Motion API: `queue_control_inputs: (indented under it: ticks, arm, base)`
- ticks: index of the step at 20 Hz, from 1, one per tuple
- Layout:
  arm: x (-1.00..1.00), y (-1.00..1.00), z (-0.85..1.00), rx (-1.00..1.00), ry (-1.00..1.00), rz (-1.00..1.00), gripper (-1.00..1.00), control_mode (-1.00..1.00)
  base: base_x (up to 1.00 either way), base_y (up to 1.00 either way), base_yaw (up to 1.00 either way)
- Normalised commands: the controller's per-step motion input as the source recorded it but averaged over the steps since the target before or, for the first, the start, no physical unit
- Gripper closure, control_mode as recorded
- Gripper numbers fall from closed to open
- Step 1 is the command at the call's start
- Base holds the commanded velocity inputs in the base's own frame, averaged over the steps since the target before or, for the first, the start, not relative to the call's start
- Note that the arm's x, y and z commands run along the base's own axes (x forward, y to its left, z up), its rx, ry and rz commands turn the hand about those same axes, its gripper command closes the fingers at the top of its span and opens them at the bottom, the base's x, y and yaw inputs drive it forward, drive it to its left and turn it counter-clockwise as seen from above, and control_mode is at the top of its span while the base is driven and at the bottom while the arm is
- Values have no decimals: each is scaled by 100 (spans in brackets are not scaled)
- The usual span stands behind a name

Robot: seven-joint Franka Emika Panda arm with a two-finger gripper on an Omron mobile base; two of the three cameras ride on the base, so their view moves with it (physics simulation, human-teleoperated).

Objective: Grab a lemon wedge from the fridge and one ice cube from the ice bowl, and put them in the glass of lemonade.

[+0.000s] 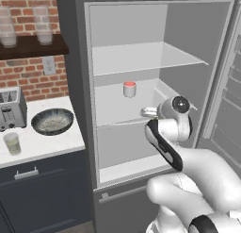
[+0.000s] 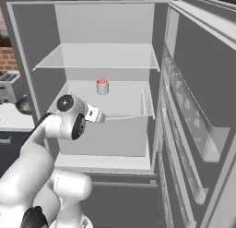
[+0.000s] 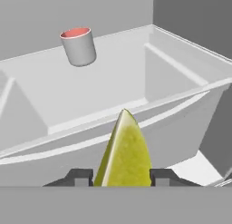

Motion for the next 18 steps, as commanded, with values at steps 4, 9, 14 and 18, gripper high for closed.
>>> queue_control_inputs:
  ticks: [4,9,14,18]
  arm:
    - [-100,2,51,0,16,0,100,-100]
    - [-100,4,25,0,3,5,100,-100]
    - [-98,2,1,0,0,11,100,-100]
    - [-96,0,-2,0,0,13,100,-100]
  base:
    - [0,0,0]
    - [0,0,0]
    - [0,0,0]
    - [0,0,0]
